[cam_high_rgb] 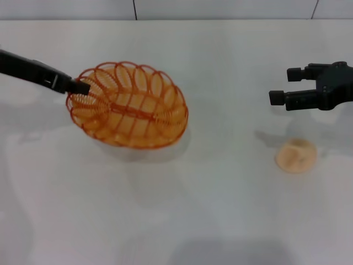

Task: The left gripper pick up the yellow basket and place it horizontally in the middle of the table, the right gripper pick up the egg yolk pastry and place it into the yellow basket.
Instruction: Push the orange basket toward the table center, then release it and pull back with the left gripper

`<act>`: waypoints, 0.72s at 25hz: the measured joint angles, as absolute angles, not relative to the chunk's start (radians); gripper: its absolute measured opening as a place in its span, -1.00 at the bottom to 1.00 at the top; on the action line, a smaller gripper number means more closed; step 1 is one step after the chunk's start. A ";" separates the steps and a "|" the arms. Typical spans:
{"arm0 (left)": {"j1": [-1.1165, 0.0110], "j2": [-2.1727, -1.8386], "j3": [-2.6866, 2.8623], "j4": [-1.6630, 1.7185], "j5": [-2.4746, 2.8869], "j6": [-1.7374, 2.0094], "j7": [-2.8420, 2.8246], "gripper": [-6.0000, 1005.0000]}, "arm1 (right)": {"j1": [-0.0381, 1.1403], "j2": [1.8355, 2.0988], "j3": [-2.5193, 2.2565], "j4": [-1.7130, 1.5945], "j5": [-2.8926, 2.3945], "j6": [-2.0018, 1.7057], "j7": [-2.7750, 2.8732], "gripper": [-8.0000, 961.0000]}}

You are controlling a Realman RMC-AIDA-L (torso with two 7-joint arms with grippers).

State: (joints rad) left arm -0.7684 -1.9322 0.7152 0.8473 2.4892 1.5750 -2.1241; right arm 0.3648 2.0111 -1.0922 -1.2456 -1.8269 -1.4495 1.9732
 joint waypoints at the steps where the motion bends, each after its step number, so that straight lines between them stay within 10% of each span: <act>1: -0.772 -1.932 0.719 0.847 2.491 1.559 -2.168 -0.83 | 0.366 2.011 -1.092 -1.246 -1.827 -1.450 1.974 0.81; 18: -0.805 -1.956 0.793 0.835 2.497 1.481 -2.472 -0.83 | 0.394 2.010 -1.091 -1.238 -1.827 -1.450 1.974 0.81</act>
State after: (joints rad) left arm -0.8050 -1.9557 0.7933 0.8353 2.4966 1.4807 -2.4723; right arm 0.3937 2.0101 -1.0908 -1.2376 -1.8269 -1.4495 1.9743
